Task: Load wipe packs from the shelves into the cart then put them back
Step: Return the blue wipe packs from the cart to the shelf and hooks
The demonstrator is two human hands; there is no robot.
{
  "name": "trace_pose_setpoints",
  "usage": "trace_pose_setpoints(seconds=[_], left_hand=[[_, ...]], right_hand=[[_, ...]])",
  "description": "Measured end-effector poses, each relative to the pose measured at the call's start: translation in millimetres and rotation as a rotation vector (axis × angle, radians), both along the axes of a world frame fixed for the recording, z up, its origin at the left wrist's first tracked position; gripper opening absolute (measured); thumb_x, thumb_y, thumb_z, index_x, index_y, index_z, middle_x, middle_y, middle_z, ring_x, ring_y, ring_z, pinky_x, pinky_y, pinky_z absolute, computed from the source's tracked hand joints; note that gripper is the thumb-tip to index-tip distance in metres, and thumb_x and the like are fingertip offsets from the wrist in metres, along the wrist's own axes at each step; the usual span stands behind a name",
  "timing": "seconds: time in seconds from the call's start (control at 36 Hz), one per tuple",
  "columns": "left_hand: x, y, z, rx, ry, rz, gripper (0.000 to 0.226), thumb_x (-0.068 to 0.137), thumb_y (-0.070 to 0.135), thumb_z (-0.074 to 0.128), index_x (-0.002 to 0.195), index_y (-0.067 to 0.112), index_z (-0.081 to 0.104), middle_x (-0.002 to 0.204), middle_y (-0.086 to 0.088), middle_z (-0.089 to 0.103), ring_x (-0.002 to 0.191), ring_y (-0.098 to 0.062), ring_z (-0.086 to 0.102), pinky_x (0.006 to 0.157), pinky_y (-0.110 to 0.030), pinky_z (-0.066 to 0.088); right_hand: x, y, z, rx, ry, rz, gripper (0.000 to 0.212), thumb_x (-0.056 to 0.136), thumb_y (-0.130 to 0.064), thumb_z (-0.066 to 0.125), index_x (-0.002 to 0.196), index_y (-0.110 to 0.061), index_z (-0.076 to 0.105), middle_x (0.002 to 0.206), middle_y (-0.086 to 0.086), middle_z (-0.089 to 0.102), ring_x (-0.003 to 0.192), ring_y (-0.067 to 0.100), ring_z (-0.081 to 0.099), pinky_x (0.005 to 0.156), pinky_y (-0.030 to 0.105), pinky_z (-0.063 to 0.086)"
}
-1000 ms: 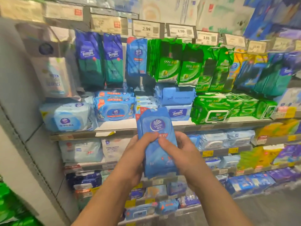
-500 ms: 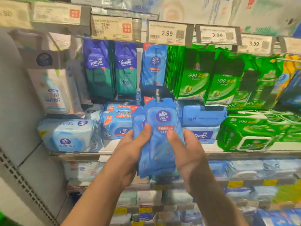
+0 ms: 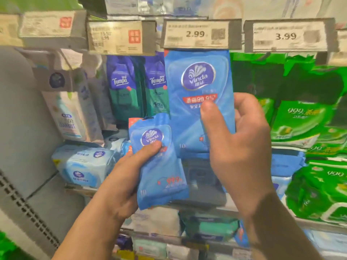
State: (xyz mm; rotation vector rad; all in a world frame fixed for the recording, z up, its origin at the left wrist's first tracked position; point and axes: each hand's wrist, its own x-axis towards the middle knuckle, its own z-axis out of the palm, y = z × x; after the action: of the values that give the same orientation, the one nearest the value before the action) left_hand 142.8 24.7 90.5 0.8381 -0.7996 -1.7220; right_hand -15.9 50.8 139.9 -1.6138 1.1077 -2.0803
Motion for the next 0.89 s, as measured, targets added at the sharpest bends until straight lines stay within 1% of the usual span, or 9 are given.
trace_pose_setpoints(seconds=[0.11,0.28,0.42,0.5,0.56,0.61,0.67,0.81,0.89], left_hand=[[3,-4,4,0.031,0.015,-0.005,0.076,0.064,0.030,0.085,0.134,0.011,0.064,0.134,-0.022,0.064,0.126,-0.045,0.059,0.106,-0.063,0.044],[7,-18,7,-0.007,0.074,-0.010,0.036,0.068,0.025,0.068,0.101,0.013,0.074,0.088,-0.014,0.077,0.067,-0.028,0.073,0.059,-0.040,0.061],[15,-31,12,-0.043,0.003,-0.014,0.013,0.088,0.017,0.057,0.090,0.010,0.067,0.063,-0.007,0.072,0.048,-0.020,0.069,0.041,-0.025,0.054],[25,-49,15,-0.069,-0.037,-0.027,0.026,0.100,0.007,0.046,0.081,0.007,0.062,0.055,-0.011,0.066,0.038,-0.010,0.062,0.035,-0.018,0.046],[38,-52,16,-0.029,0.083,-0.027,0.040,0.106,0.000,0.037,0.069,0.004,0.048,0.044,-0.013,0.055,0.026,0.000,0.050,0.031,-0.011,0.037],[42,-58,9,-0.074,0.058,-0.120,0.031,0.102,-0.001,0.044,0.073,0.003,0.053,0.042,-0.007,0.059,0.031,-0.002,0.055,0.036,-0.014,0.043],[37,-61,12,-0.038,0.008,-0.133,0.004,0.087,0.009,0.064,0.088,0.006,0.066,0.066,-0.011,0.073,0.053,-0.017,0.070,0.051,-0.024,0.057],[50,-77,0,-0.093,0.038,-0.096,0.025,0.099,-0.004,0.049,0.078,0.004,0.061,0.047,-0.001,0.065,0.037,-0.007,0.061,0.036,-0.016,0.046],[54,-76,-1,-0.046,0.002,-0.081,0.007,0.085,-0.001,0.061,0.088,0.002,0.066,0.055,-0.005,0.070,0.044,-0.010,0.065,0.040,-0.018,0.050]], right_hand=[[-1,-11,3,-0.030,-0.008,-0.034,0.014,0.096,-0.021,0.068,0.096,-0.015,0.055,0.069,-0.020,0.067,0.057,-0.003,0.063,0.055,0.013,0.045],[2,-27,-9,0.136,-0.145,-0.124,0.015,0.092,-0.025,0.071,0.094,-0.015,0.061,0.067,-0.015,0.070,0.055,-0.005,0.062,0.051,0.009,0.044],[11,-34,-25,0.310,-0.207,-0.207,0.031,0.086,-0.050,0.070,0.096,-0.021,0.064,0.074,-0.009,0.073,0.062,0.009,0.067,0.060,0.035,0.054],[18,-33,-32,0.338,-0.292,-0.170,0.025,0.092,-0.041,0.069,0.091,-0.017,0.065,0.064,-0.008,0.067,0.051,0.012,0.056,0.048,0.027,0.044],[26,-33,-39,0.389,-0.381,-0.100,0.032,0.092,-0.040,0.069,0.088,-0.009,0.063,0.063,-0.001,0.058,0.048,0.020,0.042,0.042,0.028,0.035],[36,-37,-45,0.437,-0.496,-0.026,0.032,0.093,-0.042,0.068,0.090,-0.010,0.063,0.071,0.002,0.061,0.048,0.021,0.042,0.044,0.029,0.031],[44,-46,-46,0.450,-0.582,0.009,0.028,0.095,-0.042,0.062,0.093,-0.014,0.062,0.073,0.004,0.063,0.045,0.018,0.045,0.046,0.027,0.030],[59,-82,-39,0.401,-0.734,0.047,0.023,0.098,-0.039,0.061,0.094,-0.017,0.056,0.068,0.008,0.058,0.041,0.014,0.043,0.043,0.026,0.035],[59,-103,-31,0.435,-0.802,0.039,0.016,0.099,-0.032,0.062,0.095,-0.018,0.055,0.073,0.008,0.058,0.040,0.013,0.045,0.040,0.022,0.039]])
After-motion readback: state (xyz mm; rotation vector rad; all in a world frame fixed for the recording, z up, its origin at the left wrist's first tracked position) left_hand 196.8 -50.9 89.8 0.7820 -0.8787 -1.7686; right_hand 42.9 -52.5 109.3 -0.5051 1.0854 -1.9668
